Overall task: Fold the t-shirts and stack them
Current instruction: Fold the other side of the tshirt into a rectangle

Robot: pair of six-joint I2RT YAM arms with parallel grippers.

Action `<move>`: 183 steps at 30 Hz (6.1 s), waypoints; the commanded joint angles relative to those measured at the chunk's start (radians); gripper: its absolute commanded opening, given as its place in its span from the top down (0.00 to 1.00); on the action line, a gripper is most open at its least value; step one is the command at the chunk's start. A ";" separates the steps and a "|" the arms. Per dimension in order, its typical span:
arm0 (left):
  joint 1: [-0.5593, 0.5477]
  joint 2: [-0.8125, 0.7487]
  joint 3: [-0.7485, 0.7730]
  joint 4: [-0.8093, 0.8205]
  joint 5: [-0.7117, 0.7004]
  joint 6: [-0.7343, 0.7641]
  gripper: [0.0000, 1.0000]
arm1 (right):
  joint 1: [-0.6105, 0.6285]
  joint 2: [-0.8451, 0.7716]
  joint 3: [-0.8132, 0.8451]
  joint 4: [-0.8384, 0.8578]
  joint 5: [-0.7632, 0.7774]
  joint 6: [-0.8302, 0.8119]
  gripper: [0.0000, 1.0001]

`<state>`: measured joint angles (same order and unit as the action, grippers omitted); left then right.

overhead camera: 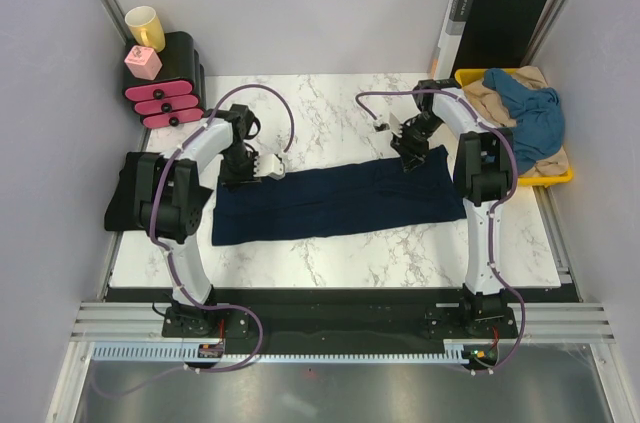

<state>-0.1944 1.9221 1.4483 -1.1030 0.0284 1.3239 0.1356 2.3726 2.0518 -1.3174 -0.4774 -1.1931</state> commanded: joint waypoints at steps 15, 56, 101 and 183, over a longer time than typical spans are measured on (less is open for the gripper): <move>-0.017 0.037 0.055 -0.012 0.016 -0.025 0.64 | 0.006 -0.114 -0.009 -0.081 0.008 -0.086 1.00; -0.034 0.061 0.055 0.000 0.056 -0.045 0.65 | 0.042 -0.022 -0.016 -0.031 0.052 -0.060 0.95; -0.040 0.092 0.109 -0.011 0.048 -0.048 0.65 | 0.041 0.002 -0.028 0.076 0.145 -0.060 1.00; -0.050 0.138 0.147 -0.006 0.076 -0.064 0.67 | 0.084 -0.225 -0.133 0.113 0.120 0.015 0.70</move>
<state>-0.2340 2.0525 1.5589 -1.1034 0.0814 1.2865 0.2123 2.1967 1.8942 -1.2213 -0.2974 -1.1721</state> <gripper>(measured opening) 0.336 0.237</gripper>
